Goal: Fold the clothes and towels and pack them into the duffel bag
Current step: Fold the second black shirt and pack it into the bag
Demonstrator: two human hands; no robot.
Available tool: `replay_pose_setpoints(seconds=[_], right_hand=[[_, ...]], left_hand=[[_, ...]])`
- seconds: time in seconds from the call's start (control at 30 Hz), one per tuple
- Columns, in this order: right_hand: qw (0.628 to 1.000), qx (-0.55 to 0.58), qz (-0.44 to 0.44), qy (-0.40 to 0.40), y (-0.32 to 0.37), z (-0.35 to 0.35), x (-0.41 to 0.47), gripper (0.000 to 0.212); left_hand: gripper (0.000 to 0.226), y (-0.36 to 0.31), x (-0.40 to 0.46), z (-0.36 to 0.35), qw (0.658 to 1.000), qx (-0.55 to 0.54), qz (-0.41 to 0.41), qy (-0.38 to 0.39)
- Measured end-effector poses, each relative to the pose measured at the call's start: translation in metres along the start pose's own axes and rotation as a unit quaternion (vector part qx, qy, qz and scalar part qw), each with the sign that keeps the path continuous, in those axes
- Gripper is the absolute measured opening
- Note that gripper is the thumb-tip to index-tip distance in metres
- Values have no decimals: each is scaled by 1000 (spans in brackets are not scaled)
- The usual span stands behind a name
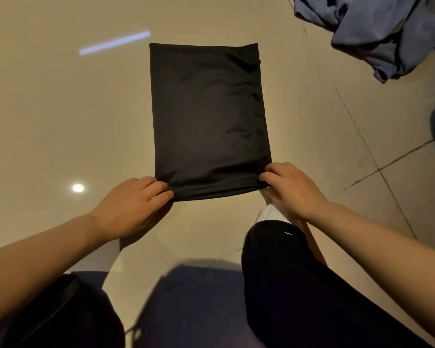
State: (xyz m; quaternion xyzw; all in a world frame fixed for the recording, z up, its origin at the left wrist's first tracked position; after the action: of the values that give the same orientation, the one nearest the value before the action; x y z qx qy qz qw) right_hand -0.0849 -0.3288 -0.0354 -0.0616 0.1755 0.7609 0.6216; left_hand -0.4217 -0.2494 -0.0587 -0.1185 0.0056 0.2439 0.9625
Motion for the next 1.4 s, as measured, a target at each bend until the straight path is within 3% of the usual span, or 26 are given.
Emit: replay_pose_setpoints(seconds=[0.13, 0.3, 0.37, 0.43, 0.5, 0.6, 0.67, 0.73, 0.83, 0.9, 0.97, 1.0, 1.07, 1.17, 1.2, 1.3, 1.4], right_hand=[[993, -95, 72, 20, 9, 5, 6, 26], [972, -181, 125, 82, 19, 14, 25, 25], [986, -113, 88, 84, 26, 11, 25, 20], [998, 10, -12, 65, 27, 12, 20, 8], [989, 123, -73, 44, 26, 16, 10, 9], [989, 137, -35, 51, 30, 21, -1, 13], [991, 91, 25, 90, 36, 20, -6, 20], [992, 10, 95, 86, 40, 18, -9, 27], [991, -27, 93, 89, 52, 23, -8, 17], [969, 3, 90, 229, 58, 25, -8, 21], [925, 68, 117, 354, 67, 29, -8, 21], [908, 107, 124, 386, 71, 32, -9, 20], [892, 177, 95, 404, 70, 39, -6, 18], [886, 285, 13, 366, 60, 59, 9, 25], [888, 318, -17, 331, 55, 66, 16, 26], [900, 361, -99, 225, 38, 80, 42, 27], [942, 250, -113, 192, 22, 74, 65, 29]], left_hand=[[56, -1, -3, 8, 999, 35, -18, 34], [41, -2, 6, 15, 1000, -10, 1, 6], [27, -6, 2, 18, 987, -132, 85, -14], [26, -3, -2, 21, 934, -282, 215, -44], [25, 5, -8, 26, 889, -359, 278, -59], [11, 13, -14, 38, 926, -309, 217, -13], [26, 11, -14, 40, 938, -275, 210, 22], [28, 8, -12, 41, 929, -272, 251, 9], [28, 7, -17, 44, 899, -324, 294, 41], [30, 11, -29, 40, 862, -393, 294, 126], [30, 12, -42, 38, 788, -492, 280, 244], [25, 13, -46, 39, 753, -522, 260, 304], [7, 20, -50, 45, 730, -539, 243, 342], [49, 43, -35, 61, 745, -555, 283, 239], [51, 51, -26, 66, 751, -557, 300, 186], [9, 63, 15, 71, 756, -552, 345, 66], [20, 70, 52, 59, 767, -506, 395, 16]])
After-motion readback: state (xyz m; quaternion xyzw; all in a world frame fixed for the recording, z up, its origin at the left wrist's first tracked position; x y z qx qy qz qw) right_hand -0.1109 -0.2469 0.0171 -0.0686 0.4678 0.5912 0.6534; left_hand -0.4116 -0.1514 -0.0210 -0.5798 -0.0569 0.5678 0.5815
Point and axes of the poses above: each hand's wrist, its own x-axis towards the middle knuckle, its own z-axis out of the back of the hand, y = z × x, the point moved 1 cm from there along x, towards the middle knuckle, and after that the axes turned 5 degrees about z, right-handed, at the moved point
